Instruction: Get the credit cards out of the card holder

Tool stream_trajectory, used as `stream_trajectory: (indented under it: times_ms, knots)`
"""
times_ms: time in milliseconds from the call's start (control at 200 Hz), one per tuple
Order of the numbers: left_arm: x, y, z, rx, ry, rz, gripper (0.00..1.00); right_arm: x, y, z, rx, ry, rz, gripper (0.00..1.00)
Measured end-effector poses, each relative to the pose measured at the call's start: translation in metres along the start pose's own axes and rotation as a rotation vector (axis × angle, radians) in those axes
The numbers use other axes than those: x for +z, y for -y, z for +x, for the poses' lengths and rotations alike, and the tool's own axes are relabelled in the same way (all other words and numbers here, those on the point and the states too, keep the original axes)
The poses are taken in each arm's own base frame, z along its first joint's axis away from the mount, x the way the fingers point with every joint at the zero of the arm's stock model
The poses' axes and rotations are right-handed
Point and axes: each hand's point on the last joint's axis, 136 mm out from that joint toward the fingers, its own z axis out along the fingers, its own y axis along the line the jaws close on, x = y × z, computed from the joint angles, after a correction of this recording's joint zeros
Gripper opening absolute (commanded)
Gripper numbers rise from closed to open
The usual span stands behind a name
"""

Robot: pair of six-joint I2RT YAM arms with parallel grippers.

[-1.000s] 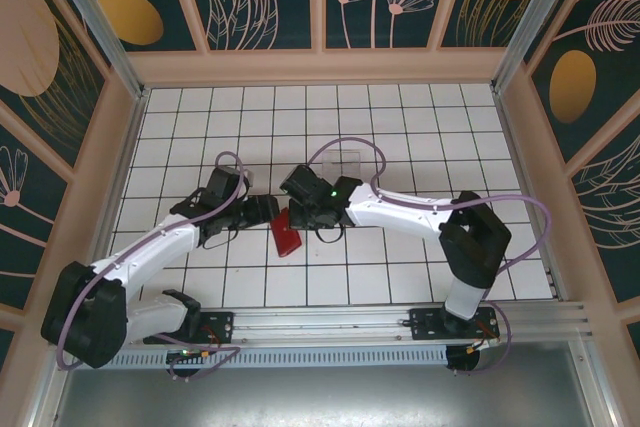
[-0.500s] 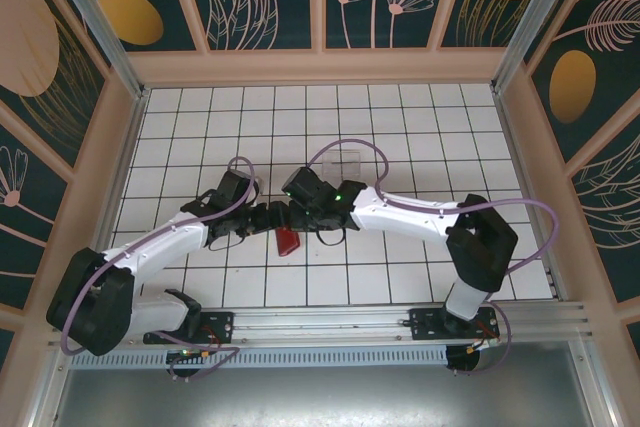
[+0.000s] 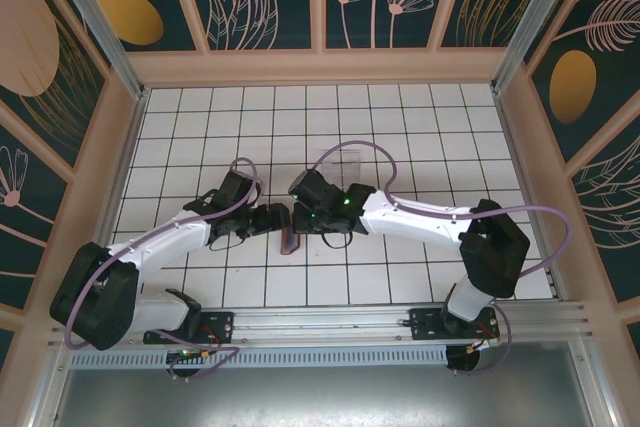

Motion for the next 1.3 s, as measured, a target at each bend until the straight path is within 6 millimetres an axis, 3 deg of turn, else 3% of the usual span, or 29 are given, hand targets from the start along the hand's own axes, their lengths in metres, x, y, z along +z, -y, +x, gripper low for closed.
stream_trajectory:
  times_ms: [205,445,576,851,1301]
  knots:
    - [-0.001,-0.004,0.000,0.003,0.001,-0.025,0.66,0.000,0.002,0.000,0.003,0.002,0.008,0.00]
    - [-0.004,-0.014,-0.002,0.013,0.019,-0.088,0.47,0.000,0.009,0.001,0.005,0.001,0.040,0.00]
    - [-0.006,-0.019,-0.003,0.013,0.028,-0.117,0.42,0.000,0.015,0.001,0.021,0.004,0.061,0.00]
    - [-0.004,-0.023,0.000,0.009,0.017,-0.132,0.42,-0.001,0.031,0.002,0.041,0.001,0.114,0.00]
    - [0.004,-0.036,0.005,0.005,-0.009,-0.184,0.42,-0.017,0.023,-0.003,0.047,0.023,0.073,0.00]
